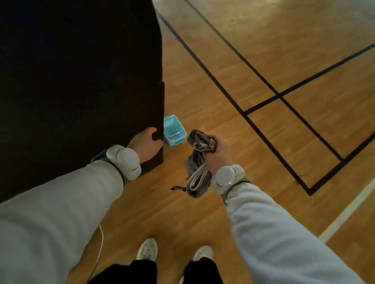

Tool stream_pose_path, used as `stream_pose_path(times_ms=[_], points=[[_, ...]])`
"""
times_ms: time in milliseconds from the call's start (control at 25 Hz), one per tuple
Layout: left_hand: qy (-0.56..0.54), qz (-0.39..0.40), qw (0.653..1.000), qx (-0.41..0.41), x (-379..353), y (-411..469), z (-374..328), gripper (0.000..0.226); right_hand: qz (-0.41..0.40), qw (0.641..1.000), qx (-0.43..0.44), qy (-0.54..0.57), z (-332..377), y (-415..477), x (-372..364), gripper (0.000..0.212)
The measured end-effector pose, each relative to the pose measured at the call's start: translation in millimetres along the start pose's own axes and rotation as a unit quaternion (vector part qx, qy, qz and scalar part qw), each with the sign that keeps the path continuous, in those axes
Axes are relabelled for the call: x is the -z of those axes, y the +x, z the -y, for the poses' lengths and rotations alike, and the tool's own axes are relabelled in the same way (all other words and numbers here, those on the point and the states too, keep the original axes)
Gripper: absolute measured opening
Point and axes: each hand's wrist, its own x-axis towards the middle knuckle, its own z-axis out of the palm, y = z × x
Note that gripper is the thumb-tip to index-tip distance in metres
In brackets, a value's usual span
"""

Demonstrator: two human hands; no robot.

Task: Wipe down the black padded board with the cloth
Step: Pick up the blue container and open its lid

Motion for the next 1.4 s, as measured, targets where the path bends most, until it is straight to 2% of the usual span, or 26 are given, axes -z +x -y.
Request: stream_pose_path(times_ms=[200, 360, 600, 880, 1080, 1400], points=[[-0.04, -0.048, 0.998, 0.028, -32, 56, -63, 0.052, 0.075, 0.995, 0.05, -0.031, -31, 105, 33, 0.03], [-0.094, -0.086, 0.988, 0.089, -73, 91, -106, 0.053, 0.165, 0.981, 0.083, -0.058, -64, 180, 55, 0.036], [-0.153, -0.137, 0.964, 0.167, -107, 135, -132, 0.052, 0.233, 0.969, 0.075, -0.046, -86, 251, 65, 0.038], [-0.178, -0.151, 0.953, 0.192, -107, 216, -127, 0.054, 0.256, 0.964, 0.011, -0.076, -92, 314, 16, 0.054], [-0.205, -0.154, 0.941, 0.22, -111, 291, -98, 0.053, 0.26, 0.961, -0.019, -0.091, -112, 382, -32, 0.034], [-0.253, -0.189, 0.914, 0.254, -165, 408, -26, 0.059, 0.27, 0.958, 0.025, -0.092, -188, 476, -132, 0.03]])
